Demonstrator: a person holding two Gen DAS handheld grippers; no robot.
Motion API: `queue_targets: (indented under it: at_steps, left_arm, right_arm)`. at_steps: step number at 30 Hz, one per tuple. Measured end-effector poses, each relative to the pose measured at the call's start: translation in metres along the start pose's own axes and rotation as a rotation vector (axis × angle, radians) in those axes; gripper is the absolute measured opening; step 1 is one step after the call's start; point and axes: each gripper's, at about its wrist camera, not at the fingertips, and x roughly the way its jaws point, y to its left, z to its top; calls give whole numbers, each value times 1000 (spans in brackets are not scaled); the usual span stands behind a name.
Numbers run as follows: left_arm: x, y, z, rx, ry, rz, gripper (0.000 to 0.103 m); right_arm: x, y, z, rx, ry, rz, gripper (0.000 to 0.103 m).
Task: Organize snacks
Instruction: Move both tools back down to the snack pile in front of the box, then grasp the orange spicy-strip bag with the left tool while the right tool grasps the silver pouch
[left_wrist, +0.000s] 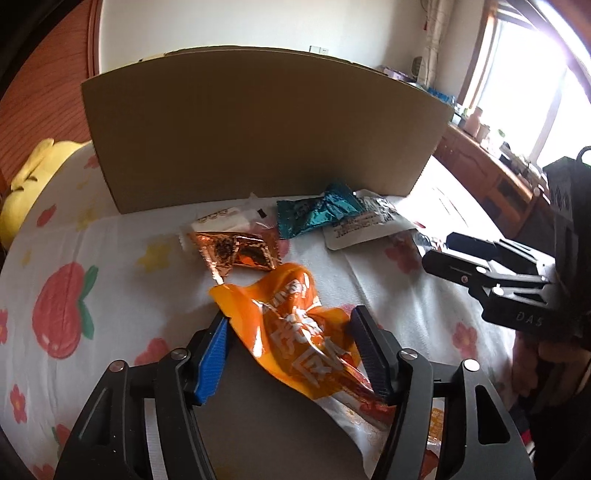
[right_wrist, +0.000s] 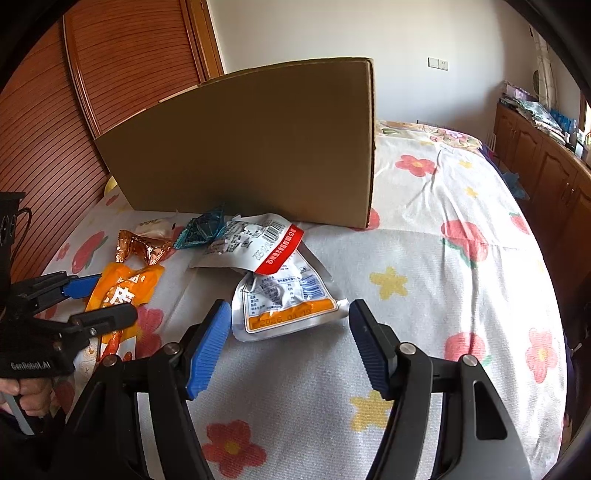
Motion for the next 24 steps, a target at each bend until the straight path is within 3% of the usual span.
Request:
queue_targets:
  at_steps: [7,9,12,24]
  left_arm:
    - [5,-14,-1,55,2,41,70]
    - [5,-19,-1,79,0,40,53]
    - [7,-24,-1,102,-2,55,49]
    - [-5,-2,-3,43,-17,-25,44]
  right_arm:
    - [0,-1,-1,2,-3,2,67]
    - [0,-1,-1,2,-3,2,67]
    - [0,-1,-1,2,-2,3,67]
    - [0,-1,-1,3,0,2,67]
